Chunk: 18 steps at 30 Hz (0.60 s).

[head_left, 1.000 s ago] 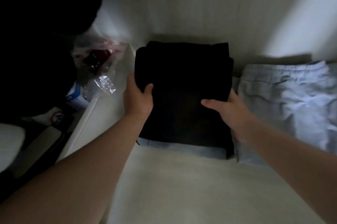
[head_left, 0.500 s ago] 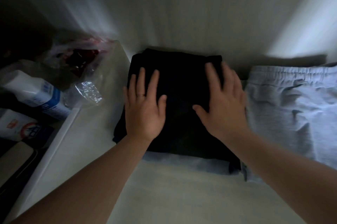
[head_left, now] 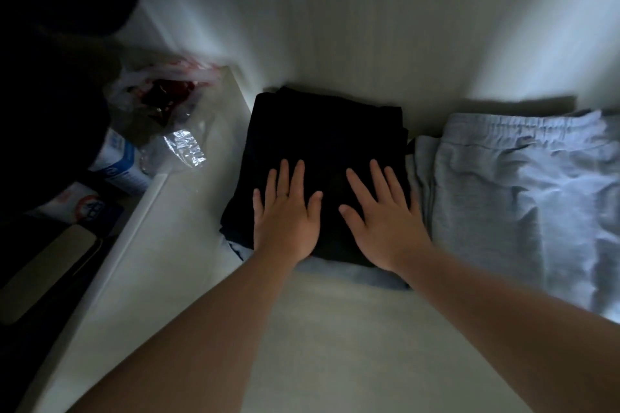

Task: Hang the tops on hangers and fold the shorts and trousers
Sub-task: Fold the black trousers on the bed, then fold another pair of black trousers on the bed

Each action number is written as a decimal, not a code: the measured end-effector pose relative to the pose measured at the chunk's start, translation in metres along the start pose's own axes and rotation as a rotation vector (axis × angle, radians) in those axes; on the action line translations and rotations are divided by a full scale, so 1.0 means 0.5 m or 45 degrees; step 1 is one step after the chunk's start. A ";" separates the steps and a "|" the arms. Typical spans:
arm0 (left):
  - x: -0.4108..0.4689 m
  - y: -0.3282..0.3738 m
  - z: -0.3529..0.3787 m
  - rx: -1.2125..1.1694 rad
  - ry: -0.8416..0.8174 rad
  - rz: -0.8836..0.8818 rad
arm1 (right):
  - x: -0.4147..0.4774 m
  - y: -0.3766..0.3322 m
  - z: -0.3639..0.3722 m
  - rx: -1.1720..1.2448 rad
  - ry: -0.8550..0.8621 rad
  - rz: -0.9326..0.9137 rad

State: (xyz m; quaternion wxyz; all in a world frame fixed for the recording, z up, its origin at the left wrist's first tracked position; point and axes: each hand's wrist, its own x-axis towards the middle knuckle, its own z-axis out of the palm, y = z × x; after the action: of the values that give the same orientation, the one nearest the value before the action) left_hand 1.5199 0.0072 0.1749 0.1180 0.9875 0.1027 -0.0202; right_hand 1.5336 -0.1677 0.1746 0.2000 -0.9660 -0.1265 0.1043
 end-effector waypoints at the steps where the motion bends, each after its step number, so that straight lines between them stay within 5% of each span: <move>1: -0.034 0.004 0.004 -0.045 0.006 -0.022 | -0.033 0.003 0.007 0.013 -0.012 0.014; 10: -0.332 0.025 -0.018 -0.207 -0.330 -0.213 | -0.270 -0.013 -0.013 0.014 -0.236 0.026; 18: -0.564 0.060 -0.103 -0.569 -0.371 -0.487 | -0.471 -0.057 -0.094 -0.119 -0.445 -0.032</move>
State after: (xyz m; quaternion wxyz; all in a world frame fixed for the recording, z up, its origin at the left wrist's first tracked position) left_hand 1.2511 -0.0648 0.2499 0.3392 0.8868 0.2702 -0.1599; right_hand 1.3168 -0.2266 0.2642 0.1312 -0.9397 -0.1762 0.2622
